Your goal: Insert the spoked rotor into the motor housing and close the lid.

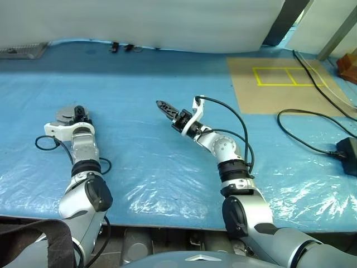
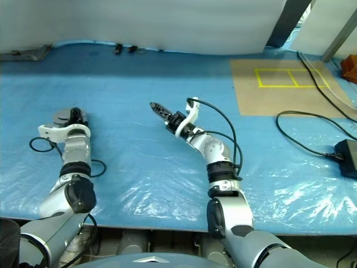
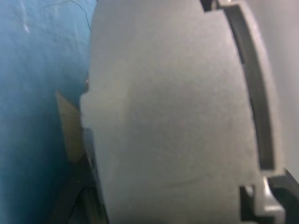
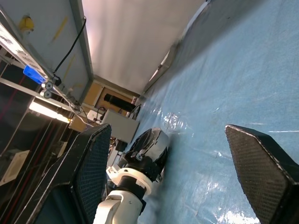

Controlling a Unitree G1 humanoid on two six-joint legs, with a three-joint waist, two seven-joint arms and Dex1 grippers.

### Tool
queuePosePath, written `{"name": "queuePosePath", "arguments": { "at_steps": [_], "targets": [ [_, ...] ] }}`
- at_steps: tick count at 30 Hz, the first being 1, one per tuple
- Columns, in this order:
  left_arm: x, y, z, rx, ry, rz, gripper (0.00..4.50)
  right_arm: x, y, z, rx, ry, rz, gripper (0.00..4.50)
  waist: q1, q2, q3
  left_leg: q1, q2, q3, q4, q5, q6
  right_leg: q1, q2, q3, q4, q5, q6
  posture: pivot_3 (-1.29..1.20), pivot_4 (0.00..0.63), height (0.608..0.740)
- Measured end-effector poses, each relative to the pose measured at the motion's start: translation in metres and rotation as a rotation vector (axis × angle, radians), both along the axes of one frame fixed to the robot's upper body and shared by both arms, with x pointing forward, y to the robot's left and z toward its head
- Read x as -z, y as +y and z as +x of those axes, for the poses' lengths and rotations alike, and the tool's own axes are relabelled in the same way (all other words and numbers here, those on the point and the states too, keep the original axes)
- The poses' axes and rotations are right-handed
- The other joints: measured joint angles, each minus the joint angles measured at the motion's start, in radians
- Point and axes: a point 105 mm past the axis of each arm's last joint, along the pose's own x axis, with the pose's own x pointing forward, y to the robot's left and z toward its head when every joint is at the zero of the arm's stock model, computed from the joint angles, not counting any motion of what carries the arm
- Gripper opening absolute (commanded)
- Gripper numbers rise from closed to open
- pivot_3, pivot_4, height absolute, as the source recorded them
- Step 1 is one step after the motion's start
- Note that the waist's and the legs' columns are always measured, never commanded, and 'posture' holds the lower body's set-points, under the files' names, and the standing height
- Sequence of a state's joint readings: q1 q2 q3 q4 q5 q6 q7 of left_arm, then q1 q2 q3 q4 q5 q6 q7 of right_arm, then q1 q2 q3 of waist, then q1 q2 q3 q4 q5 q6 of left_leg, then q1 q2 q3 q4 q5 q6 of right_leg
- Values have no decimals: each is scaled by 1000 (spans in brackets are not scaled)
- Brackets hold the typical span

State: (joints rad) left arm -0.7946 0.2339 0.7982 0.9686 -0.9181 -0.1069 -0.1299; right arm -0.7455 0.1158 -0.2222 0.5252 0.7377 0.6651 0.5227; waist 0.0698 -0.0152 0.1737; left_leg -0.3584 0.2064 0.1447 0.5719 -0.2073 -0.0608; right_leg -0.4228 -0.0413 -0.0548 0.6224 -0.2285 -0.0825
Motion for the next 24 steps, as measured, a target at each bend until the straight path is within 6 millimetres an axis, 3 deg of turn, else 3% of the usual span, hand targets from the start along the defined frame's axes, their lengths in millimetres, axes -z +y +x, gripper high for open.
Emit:
{"name": "queuePosePath", "arguments": {
  "at_steps": [5, 13, 17, 21, 24],
  "targets": [
    [-3, 3, -2, -26, -4, 22, 4479, 0, 0, 0, 2, -2, 0, 4142, -4, 0, 0, 0, 0, 0, -1, 0, 0, 1, 0, 1, 1, 0, -1, 0, 150, 740],
    [1, 20, -19, -182, -9, -13, 4479, 0, -1, 1, 9, -10, -8, 4142, -25, 0, 0, 1, 0, 1, 0, 0, 0, 1, 0, 1, 1, 1, -2, 0, 150, 740],
    [3, 20, -33, -242, 27, 54, 4479, 1, -1, 1, 12, -15, -19, 4142, -26, 0, 0, 0, 0, 1, -1, 0, 0, 1, 0, 1, 0, 1, -2, 0, 150, 740],
    [5, 6, -46, -246, 73, 109, 4479, 3, 1, 0, 6, -19, -29, 4142, -23, 0, 0, -1, 0, 1, 0, 0, 0, 1, 0, 1, -1, 1, -2, 0, 150, 740],
    [7, -20, -51, -173, 119, 124, 4479, 5, 2, -1, 2, -21, -35, 4142, -17, 0, 0, -2, 1, 1, 0, 0, 0, 1, -1, 1, -1, 1, -2, 0, 150, 740]
  ]
}}
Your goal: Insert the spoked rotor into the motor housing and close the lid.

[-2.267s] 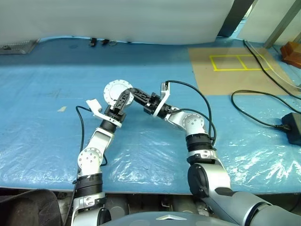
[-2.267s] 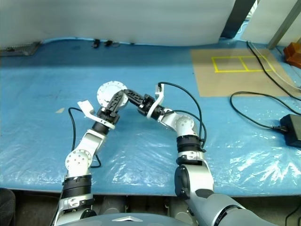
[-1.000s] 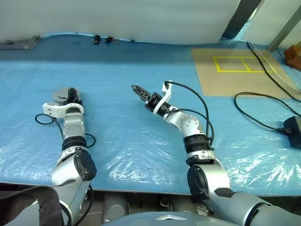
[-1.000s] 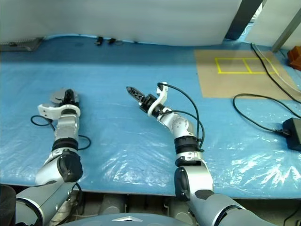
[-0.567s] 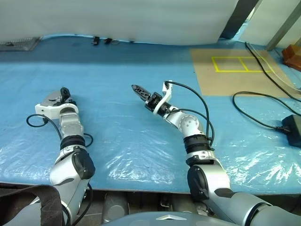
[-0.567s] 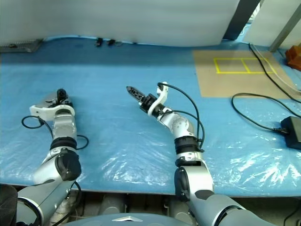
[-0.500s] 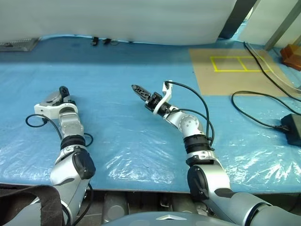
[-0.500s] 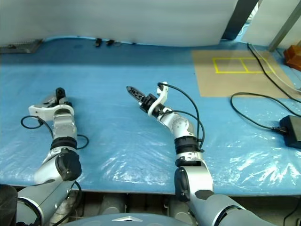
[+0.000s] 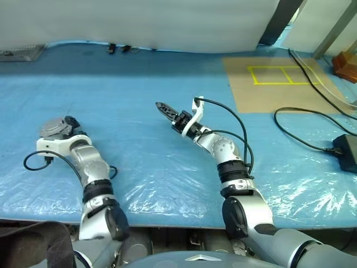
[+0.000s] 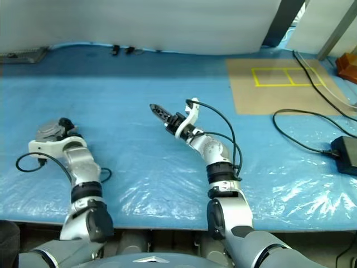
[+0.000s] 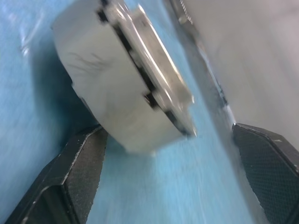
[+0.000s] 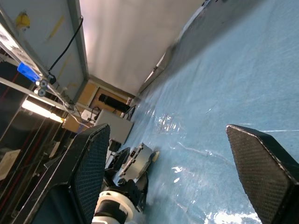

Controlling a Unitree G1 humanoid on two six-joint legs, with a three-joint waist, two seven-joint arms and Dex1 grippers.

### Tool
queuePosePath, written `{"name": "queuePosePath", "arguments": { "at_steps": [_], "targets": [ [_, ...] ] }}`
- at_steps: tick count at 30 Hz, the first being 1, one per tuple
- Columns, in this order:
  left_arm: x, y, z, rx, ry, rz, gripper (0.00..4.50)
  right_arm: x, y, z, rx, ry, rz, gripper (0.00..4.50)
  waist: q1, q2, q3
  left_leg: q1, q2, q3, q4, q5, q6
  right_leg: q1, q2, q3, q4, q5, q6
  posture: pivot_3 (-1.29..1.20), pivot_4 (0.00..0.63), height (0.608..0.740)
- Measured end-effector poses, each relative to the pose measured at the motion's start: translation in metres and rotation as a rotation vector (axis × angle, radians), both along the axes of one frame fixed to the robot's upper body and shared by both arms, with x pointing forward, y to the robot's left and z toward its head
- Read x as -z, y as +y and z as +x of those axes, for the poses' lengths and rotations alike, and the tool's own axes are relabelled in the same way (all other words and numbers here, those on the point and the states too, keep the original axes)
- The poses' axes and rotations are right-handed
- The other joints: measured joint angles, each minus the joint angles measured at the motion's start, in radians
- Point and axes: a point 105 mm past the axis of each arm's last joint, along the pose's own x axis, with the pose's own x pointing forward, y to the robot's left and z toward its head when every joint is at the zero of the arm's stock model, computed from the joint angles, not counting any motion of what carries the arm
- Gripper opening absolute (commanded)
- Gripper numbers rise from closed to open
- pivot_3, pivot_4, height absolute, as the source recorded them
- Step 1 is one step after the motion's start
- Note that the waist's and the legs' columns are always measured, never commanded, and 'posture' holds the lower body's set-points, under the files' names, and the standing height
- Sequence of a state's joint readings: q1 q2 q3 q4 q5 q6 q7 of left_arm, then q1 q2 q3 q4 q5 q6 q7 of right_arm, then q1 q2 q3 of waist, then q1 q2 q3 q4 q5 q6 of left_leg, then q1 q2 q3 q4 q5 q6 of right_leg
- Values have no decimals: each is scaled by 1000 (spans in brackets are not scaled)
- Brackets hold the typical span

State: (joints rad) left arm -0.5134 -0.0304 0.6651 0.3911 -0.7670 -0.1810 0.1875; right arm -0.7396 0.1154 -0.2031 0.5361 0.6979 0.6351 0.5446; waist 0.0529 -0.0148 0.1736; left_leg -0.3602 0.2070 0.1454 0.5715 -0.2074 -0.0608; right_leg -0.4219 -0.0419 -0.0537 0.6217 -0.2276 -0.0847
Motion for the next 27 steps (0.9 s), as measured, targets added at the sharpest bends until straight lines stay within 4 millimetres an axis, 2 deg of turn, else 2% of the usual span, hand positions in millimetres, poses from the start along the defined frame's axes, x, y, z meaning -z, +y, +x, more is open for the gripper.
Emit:
{"name": "queuePosePath", "arguments": {
  "at_steps": [6, 10, 15, 18, 20, 22, 25, 27],
  "targets": [
    [0, -64, -2, 293, 137, 105, 4479, 1, 1, 0, -1, -9, -11, 4142, 13, 0, 0, 1, 0, 1, 1, 0, 1, 0, -1, 0, 1, -2, -4, 0, 150, 740],
    [-2, -90, -6, 482, 191, 259, 4479, 2, 2, 0, 6, -43, -46, 4142, 13, 0, 0, 1, 0, 1, 1, 0, 1, 0, 0, 0, 1, -2, -4, 0, 150, 740],
    [-25, -107, -6, 707, 90, 659, 4479, 19, 4, -12, -28, -143, -197, 4142, 14, 1, 0, 4, 0, 1, 0, 0, 1, -1, 1, 0, -2, 0, 0, 0, 150, 740],
    [-18, -114, -11, 852, 67, 947, 4479, 23, 2, -23, -69, -267, -336, 4142, 13, 1, 0, 5, -1, 1, -2, 0, 1, 0, 0, 0, -3, 1, 1, 0, 150, 740],
    [-13, -121, -17, 937, 17, 1000, 4479, 24, -4, -26, -82, -344, -420, 4142, 14, 1, 0, 5, -1, 1, -2, 0, 1, 0, 0, 0, -4, 1, 1, 0, 150, 740],
    [-19, -130, -24, 1017, -89, 1051, 4500, 24, -13, -31, -95, -416, -485, 4496, 16, 1, 0, 5, 0, 1, -2, 0, 1, 0, 0, 0, -3, 1, 1, 0, 150, 740],
    [-26, -134, -33, 1109, -183, 1182, 4500, 27, -25, -39, -123, -531, -588, 4496, 15, 1, 0, 9, 0, 1, -3, 0, 1, 2, 1, 1, -3, 1, 1, 0, 150, 740],
    [-25, -134, -36, 1136, -210, 1210, 4500, 32, -32, -43, -134, -594, -661, 4496, 13, 2, 0, 10, -1, 2, -3, 0, 1, 3, 0, 2, -3, 1, 1, 0, 150, 740]
  ]
}}
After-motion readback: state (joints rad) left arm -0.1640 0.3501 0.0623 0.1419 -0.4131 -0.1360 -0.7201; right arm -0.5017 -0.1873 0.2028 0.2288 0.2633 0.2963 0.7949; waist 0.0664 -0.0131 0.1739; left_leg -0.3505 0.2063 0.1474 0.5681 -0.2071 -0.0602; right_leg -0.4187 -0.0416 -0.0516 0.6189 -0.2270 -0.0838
